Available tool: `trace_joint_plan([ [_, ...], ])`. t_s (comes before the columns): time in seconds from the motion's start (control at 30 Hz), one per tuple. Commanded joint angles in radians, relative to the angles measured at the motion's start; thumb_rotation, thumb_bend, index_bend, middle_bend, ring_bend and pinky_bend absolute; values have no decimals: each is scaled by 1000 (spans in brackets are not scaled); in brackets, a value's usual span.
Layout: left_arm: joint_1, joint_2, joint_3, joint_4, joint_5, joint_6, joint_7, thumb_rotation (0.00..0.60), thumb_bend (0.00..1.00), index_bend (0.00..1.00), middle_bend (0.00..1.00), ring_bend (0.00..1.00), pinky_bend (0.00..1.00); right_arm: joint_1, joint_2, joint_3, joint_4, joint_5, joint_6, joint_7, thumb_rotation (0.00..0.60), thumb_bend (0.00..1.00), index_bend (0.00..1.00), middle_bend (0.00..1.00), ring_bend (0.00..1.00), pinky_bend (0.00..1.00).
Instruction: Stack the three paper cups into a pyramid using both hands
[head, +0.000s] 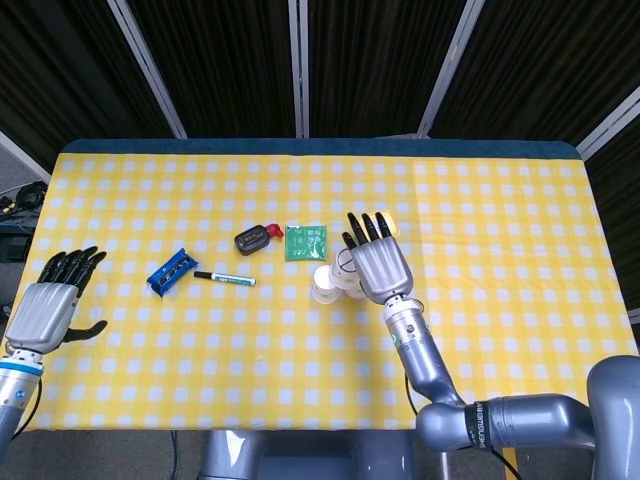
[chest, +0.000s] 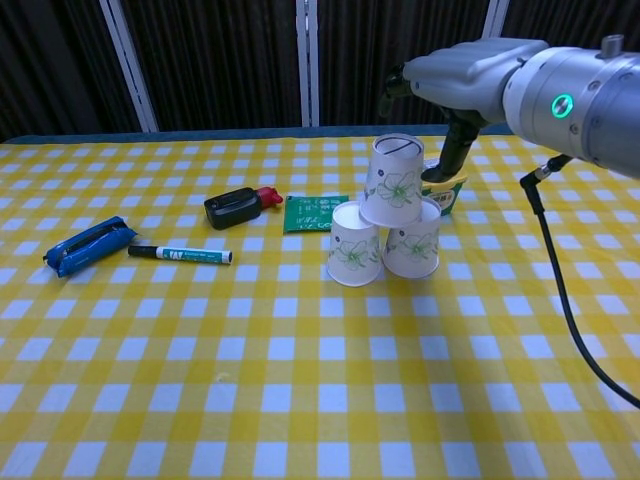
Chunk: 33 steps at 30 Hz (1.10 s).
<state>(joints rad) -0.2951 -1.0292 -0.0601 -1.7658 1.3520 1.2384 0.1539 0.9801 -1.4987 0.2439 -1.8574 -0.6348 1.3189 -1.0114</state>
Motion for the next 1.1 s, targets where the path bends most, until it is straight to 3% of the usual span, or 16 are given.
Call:
trace_joint_plan([
  [0.03,2,0,0,-1,1,3,0,600,202,0,0,0,0,-7,11,-7,-18,-13,20,-4,600,171,193,0,0,0],
  [0.23,9,0,0,1,6,18,-4,600,201,0,0,0,0,-74,62,-61,-77,-95,88,39,600,169,170,0,0,0],
  [0.33,15,-4,0,4,11,31,-4,600,202,0,0,0,0,-155,106,-130,-100,-189,138,119,600,168,132,0,0,0],
  [0.5,29,-20,8,15,39,61,-2,600,202,0,0,0,0,-341,189,-296,-41,-409,210,365,600,160,68,0,0,0],
  [0.7,58,-50,26,31,86,120,23,600,203,0,0,0,0,-523,237,-416,100,-537,262,653,600,147,5,0,0,0],
  [0.83,88,-76,50,60,109,153,34,600,202,0,0,0,0,-608,249,-450,184,-613,289,780,600,146,4,0,0,0],
  [1.1,128,-108,74,95,151,209,49,600,200,0,0,0,0,-690,276,-460,234,-708,313,880,600,146,0,0,0,0],
])
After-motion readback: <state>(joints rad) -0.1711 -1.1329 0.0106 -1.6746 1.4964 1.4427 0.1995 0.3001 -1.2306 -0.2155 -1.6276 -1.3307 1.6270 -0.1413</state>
